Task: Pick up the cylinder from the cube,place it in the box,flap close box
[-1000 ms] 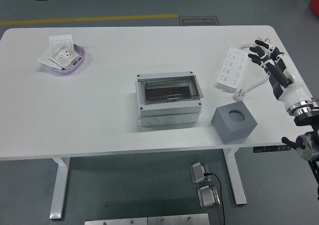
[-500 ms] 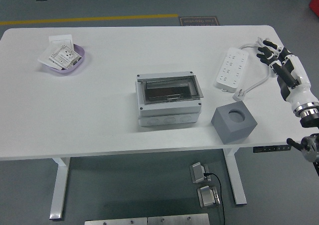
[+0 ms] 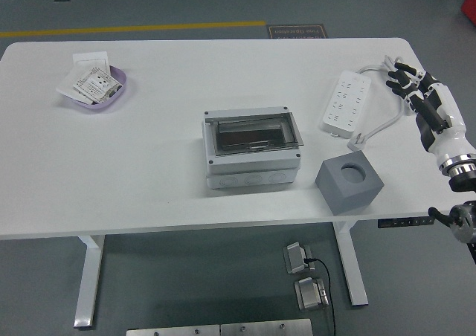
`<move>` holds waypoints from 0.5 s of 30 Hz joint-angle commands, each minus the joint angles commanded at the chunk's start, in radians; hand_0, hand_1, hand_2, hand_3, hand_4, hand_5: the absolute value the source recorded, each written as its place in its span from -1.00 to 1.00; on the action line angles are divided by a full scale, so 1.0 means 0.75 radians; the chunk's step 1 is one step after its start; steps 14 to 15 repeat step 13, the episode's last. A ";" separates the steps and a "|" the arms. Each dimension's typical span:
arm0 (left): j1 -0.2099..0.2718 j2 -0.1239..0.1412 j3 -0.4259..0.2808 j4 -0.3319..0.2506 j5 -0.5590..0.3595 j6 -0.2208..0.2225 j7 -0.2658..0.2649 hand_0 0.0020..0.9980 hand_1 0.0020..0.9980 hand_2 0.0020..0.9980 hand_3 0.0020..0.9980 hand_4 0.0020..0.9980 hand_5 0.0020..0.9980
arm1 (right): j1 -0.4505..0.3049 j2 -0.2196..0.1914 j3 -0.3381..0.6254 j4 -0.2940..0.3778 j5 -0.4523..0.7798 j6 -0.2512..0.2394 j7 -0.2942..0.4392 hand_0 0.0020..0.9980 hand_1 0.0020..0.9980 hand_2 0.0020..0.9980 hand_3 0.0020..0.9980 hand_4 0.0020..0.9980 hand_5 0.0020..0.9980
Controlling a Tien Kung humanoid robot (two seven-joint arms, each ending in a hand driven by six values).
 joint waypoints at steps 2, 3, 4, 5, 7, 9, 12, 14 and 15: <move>0.000 0.002 0.002 0.000 -0.001 0.000 0.000 0.25 0.30 0.21 0.24 0.29 -0.66 | 0.000 0.000 0.000 -0.001 0.001 -0.001 0.000 0.76 0.49 0.48 0.47 1.00 0.24; 0.000 0.004 0.003 0.000 -0.001 0.000 0.000 0.25 0.30 0.21 0.24 0.29 -0.66 | 0.000 -0.001 -0.001 -0.002 0.001 -0.002 0.000 0.76 0.49 0.48 0.47 1.00 0.24; 0.000 0.005 0.003 0.000 -0.001 0.000 0.000 0.25 0.30 0.21 0.24 0.29 -0.66 | 0.000 -0.001 -0.001 -0.002 0.001 -0.002 0.000 0.76 0.49 0.48 0.47 1.00 0.24; 0.000 0.006 0.004 0.000 -0.002 0.000 0.000 0.25 0.30 0.21 0.24 0.29 -0.66 | 0.000 -0.002 -0.001 -0.002 0.001 -0.002 0.000 0.76 0.49 0.48 0.47 1.00 0.24; 0.000 0.007 0.009 0.002 -0.006 0.000 0.001 0.25 0.30 0.21 0.24 0.29 -0.66 | 0.001 -0.003 -0.003 -0.003 0.001 -0.002 0.000 0.75 0.48 0.47 0.47 1.00 0.25; 0.001 0.008 0.017 0.005 -0.014 0.000 0.000 0.25 0.30 0.21 0.24 0.29 -0.66 | 0.002 -0.004 -0.004 -0.003 0.001 -0.002 0.000 0.75 0.48 0.47 0.47 1.00 0.25; 0.003 0.008 0.041 0.012 -0.038 -0.001 0.001 0.25 0.30 0.21 0.24 0.29 -0.66 | 0.003 -0.006 -0.009 -0.004 0.001 -0.003 0.001 0.75 0.48 0.47 0.47 1.00 0.25; 0.004 0.008 0.049 0.014 -0.045 -0.001 0.001 0.25 0.30 0.21 0.24 0.29 -0.66 | 0.003 -0.006 -0.011 -0.005 0.001 -0.003 0.001 0.75 0.48 0.47 0.47 1.00 0.25; 0.004 0.008 0.049 0.014 -0.045 -0.001 0.001 0.25 0.30 0.21 0.24 0.29 -0.66 | 0.003 -0.006 -0.011 -0.005 0.001 -0.003 0.001 0.75 0.48 0.47 0.47 1.00 0.25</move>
